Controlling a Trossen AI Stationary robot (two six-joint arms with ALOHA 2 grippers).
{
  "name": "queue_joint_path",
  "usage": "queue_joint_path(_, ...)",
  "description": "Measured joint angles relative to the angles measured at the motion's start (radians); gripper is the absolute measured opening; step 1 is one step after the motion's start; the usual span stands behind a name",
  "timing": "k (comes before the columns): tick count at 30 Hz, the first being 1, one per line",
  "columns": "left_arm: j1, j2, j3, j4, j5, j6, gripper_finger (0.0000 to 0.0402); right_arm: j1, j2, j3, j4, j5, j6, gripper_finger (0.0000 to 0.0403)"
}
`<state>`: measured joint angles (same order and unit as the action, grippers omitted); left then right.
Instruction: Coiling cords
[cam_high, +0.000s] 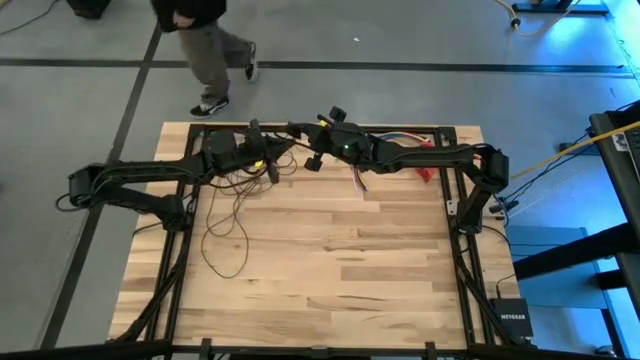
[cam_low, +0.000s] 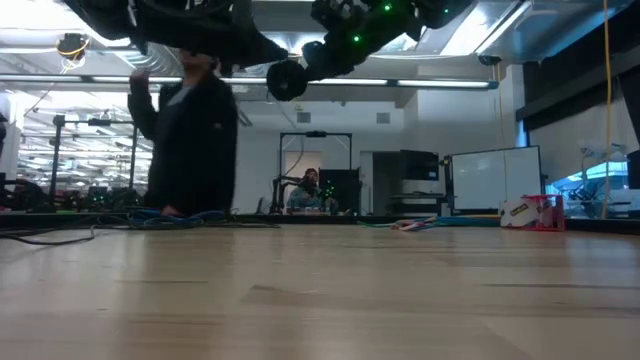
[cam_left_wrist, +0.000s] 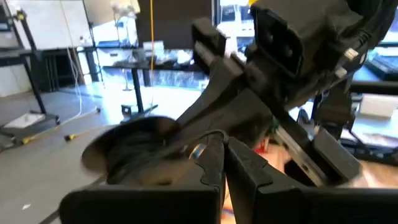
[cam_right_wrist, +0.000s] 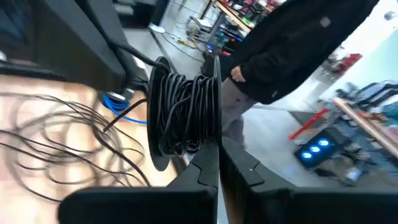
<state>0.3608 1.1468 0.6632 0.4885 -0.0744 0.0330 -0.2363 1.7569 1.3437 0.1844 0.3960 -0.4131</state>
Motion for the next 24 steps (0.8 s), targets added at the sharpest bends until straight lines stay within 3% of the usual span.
queue_joint_path(6,-0.01,0.079,0.0,0.103,0.0,0.013,0.0003,0.0,0.0,0.0,0.031,-0.03,0.02,0.0005)
queue_joint_path(11,-0.01,0.133,0.001,0.057,-0.012,0.065,0.0003,0.0,-0.002,-0.002,0.077,-0.049,0.018,0.0005)
queue_joint_path(17,-0.01,0.156,0.005,0.026,-0.108,0.134,0.0003,-0.001,-0.023,-0.005,0.088,-0.077,0.023,0.0005)
queue_joint_path(24,-0.01,0.153,0.006,0.054,-0.106,0.166,0.0003,-0.001,-0.072,-0.005,0.087,-0.131,0.048,0.0005)
